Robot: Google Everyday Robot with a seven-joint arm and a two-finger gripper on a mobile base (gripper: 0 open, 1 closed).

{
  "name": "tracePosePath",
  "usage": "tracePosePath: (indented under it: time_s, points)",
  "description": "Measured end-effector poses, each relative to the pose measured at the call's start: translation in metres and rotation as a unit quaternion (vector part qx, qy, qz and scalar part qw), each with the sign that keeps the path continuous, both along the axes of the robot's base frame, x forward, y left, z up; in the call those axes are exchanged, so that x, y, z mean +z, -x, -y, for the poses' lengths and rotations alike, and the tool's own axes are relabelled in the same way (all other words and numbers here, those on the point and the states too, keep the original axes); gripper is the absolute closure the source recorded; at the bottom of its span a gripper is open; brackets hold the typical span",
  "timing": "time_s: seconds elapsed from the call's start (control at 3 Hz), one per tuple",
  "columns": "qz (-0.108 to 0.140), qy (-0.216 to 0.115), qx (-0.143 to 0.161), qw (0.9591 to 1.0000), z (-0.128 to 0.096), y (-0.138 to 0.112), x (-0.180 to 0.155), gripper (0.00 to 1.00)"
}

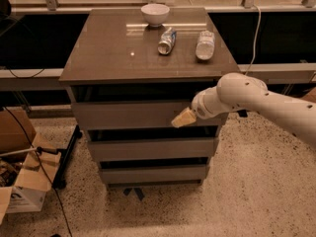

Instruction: Open top drawer

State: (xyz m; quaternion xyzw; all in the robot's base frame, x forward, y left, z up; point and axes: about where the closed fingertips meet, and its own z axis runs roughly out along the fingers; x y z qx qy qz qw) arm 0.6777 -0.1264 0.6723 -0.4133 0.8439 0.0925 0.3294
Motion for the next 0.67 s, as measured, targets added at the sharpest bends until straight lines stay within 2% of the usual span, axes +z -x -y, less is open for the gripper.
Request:
tracePosePath:
  time_s: [0.33,0.67]
  points:
    - [-0.002,-0.001,-0.01,0.9999,0.0053,0.0018,0.0006,0.56]
    - [-0.002,-0.001,-0.01,0.9999,0.0053,0.0018,0.0067,0.79]
